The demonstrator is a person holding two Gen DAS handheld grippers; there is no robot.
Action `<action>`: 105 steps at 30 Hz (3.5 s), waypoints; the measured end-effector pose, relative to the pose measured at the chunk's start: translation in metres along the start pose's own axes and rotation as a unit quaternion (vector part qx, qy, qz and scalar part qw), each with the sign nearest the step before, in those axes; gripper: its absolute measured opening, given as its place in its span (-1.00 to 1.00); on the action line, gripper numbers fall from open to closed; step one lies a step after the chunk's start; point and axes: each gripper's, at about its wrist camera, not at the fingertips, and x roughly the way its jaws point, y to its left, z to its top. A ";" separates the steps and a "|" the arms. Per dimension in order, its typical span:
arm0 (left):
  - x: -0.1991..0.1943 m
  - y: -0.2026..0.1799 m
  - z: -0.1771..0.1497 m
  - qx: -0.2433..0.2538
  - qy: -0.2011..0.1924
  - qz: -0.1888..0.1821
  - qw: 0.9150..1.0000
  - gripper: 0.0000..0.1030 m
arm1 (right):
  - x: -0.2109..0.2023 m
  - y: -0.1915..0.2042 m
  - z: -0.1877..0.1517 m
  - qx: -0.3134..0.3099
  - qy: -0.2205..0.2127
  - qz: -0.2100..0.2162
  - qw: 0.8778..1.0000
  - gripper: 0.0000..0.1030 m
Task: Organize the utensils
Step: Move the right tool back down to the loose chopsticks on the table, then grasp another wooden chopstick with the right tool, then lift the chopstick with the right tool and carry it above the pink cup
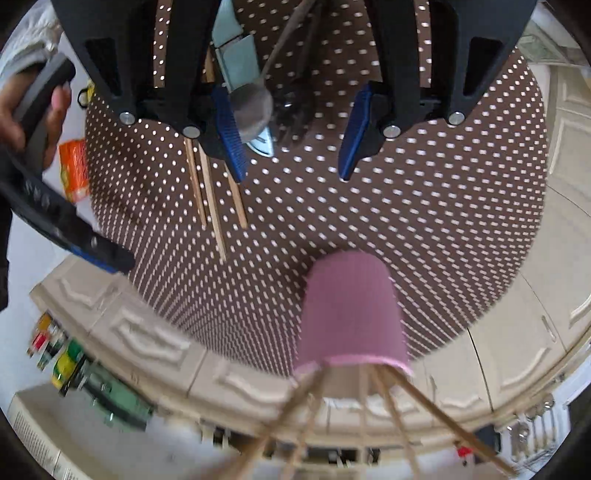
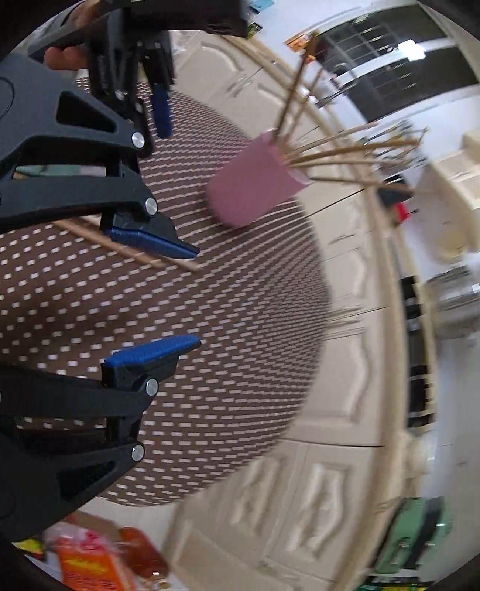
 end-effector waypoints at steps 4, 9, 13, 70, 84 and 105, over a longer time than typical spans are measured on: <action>0.029 -0.015 0.011 -0.001 0.051 -0.007 0.999 -0.01 | 0.011 0.000 -0.015 0.004 0.056 0.004 0.998 -0.15; 0.052 -0.029 0.016 0.013 0.084 0.011 0.996 -0.27 | 0.018 0.000 -0.026 0.006 0.096 0.010 0.995 -0.15; 0.058 -0.038 0.019 0.022 0.087 0.021 0.996 -0.27 | 0.018 0.000 -0.029 0.011 0.106 0.021 0.994 -0.15; -0.107 -0.023 0.003 -0.021 -0.133 -0.092 0.987 -0.90 | -0.061 0.071 -0.002 -0.046 0.006 0.084 0.995 -0.90; -0.187 -0.017 0.006 0.006 -0.292 -0.038 0.956 -0.90 | -0.092 0.099 0.030 -0.073 -0.125 0.095 0.985 -0.90; -0.221 0.010 0.060 -0.004 -0.482 0.022 0.876 -0.89 | -0.083 0.126 0.095 -0.077 -0.358 0.097 0.925 -0.90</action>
